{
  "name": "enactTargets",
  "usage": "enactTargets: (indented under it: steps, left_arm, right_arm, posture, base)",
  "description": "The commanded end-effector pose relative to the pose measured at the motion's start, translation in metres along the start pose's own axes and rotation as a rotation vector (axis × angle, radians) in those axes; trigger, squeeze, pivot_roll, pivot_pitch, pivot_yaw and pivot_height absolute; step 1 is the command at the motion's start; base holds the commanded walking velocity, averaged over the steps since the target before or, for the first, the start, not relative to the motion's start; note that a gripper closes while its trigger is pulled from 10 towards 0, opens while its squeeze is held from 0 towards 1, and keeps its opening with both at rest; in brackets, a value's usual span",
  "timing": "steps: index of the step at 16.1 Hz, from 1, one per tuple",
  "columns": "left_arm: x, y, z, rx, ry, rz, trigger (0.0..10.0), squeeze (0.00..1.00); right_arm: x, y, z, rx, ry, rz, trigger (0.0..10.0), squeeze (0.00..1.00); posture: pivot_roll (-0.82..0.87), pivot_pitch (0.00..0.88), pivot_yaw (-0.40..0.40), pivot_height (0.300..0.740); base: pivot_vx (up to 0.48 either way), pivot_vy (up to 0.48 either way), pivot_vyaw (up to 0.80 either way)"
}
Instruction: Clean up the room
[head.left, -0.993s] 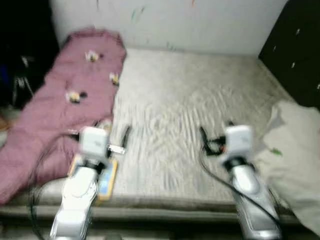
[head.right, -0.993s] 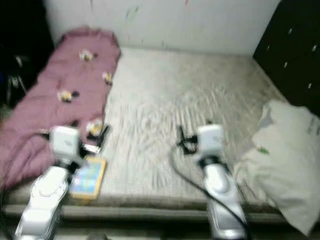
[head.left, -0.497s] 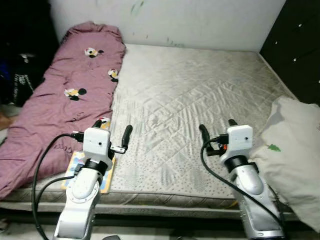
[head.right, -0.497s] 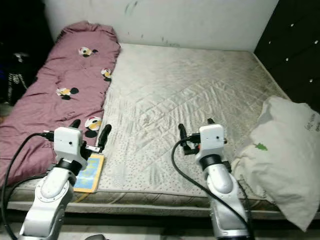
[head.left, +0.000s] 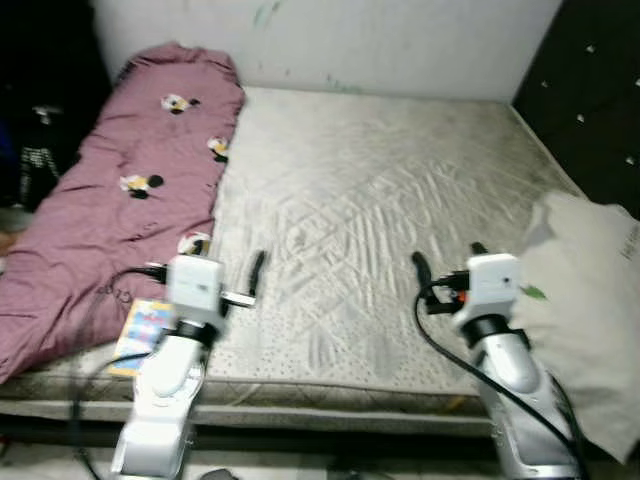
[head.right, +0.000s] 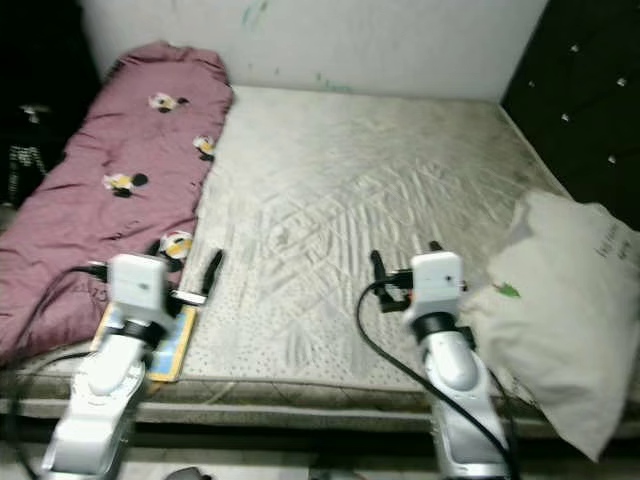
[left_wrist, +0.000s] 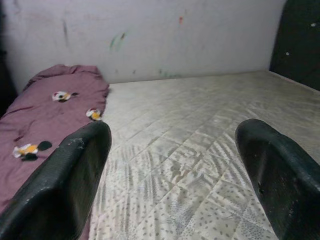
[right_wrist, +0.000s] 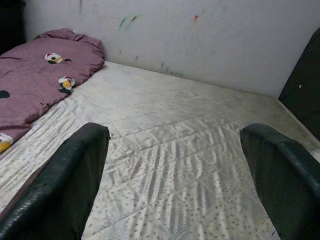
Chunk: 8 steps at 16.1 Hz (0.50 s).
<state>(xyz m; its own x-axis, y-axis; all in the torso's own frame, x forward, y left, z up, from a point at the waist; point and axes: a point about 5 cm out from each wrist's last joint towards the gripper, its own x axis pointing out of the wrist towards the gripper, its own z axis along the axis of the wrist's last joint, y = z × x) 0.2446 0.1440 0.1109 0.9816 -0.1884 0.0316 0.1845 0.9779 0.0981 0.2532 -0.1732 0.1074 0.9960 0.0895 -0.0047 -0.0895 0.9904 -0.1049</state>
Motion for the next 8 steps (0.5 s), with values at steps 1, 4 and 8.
enactTargets:
  steps: [1,4,8]
  left_arm:
    - [-0.0001,0.0036,0.0011,0.012,-0.003,0.008,10.0,0.0]
    - [0.0,0.0034,0.0011,0.008,-0.002,0.009,10.0,0.0]
    - [0.0002,0.0027,0.0007,0.008,-0.002,0.009,10.0,0.0]
  right_arm:
    - [0.0015,0.0007,0.0027,-0.005,-0.012,0.007,10.0,0.0]
    - [0.002,0.0006,0.0028,-0.007,-0.011,0.009,10.0,0.0]
    - [0.0029,0.0024,0.0036,-0.003,-0.015,0.019,10.0,0.0]
  posture:
    - [-0.05,0.001,-0.064,0.74]
    - [-0.05,0.002,-0.065,0.74]
    - [-0.05,0.002,-0.066,0.74]
  base:
    - [0.0,-0.349,0.0]
    - [0.0,-0.358,0.0]
    - [0.0,-0.356,0.0]
